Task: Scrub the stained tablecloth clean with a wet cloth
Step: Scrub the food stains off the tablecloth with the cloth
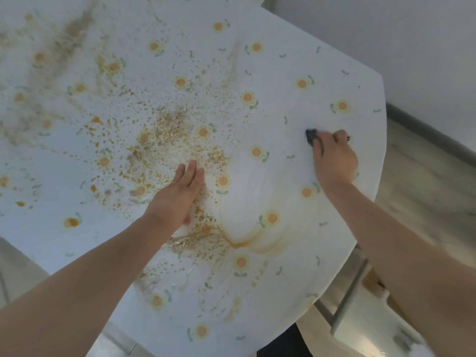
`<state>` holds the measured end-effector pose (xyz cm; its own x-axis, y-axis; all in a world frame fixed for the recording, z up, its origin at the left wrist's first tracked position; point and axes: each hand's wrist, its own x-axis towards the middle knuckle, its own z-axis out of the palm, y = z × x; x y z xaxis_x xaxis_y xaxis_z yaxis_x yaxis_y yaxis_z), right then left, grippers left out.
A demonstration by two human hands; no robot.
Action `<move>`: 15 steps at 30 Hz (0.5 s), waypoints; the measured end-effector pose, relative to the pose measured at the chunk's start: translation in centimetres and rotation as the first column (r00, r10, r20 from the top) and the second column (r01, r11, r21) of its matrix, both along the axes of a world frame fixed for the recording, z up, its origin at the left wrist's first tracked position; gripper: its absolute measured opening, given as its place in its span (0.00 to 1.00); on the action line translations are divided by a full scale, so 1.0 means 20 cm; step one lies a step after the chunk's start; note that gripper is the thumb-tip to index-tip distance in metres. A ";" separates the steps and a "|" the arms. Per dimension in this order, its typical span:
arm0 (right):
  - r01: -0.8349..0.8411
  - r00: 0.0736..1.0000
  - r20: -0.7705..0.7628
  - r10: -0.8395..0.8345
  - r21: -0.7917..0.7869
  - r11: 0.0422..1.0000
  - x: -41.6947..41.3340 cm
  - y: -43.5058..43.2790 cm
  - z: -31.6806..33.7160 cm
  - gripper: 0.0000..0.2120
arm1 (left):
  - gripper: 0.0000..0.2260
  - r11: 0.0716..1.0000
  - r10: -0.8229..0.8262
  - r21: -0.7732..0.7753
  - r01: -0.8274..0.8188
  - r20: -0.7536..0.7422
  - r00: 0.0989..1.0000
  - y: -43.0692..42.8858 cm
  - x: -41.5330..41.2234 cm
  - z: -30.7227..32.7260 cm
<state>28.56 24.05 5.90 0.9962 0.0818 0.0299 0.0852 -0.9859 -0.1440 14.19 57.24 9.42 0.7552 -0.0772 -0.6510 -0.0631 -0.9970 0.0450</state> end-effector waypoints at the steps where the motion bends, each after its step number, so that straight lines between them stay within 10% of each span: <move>1: 0.110 0.994 0.013 -0.110 0.022 0.994 0.02 0.06 -0.01 0.15 | 0.59 1.000 0.002 0.002 -0.002 0.005 1.000 0.00 0.00 0.00; 4: 0.123 0.992 0.015 -0.125 0.099 0.987 -0.20 0.37 -0.05 0.11 | 0.59 1.000 -0.009 0.016 0.009 0.010 1.000 -0.01 -0.01 0.00; 11: -0.556 0.777 -0.126 0.616 0.320 0.767 -1.29 0.47 -0.04 0.15 | 0.58 0.999 -0.026 0.034 0.025 0.015 1.000 0.00 -0.01 -0.01; 15: -0.362 0.902 -0.180 0.392 0.177 0.915 -1.10 0.17 0.05 0.14 | 0.58 0.999 -0.005 0.034 0.004 0.037 0.999 -0.01 -0.01 -0.03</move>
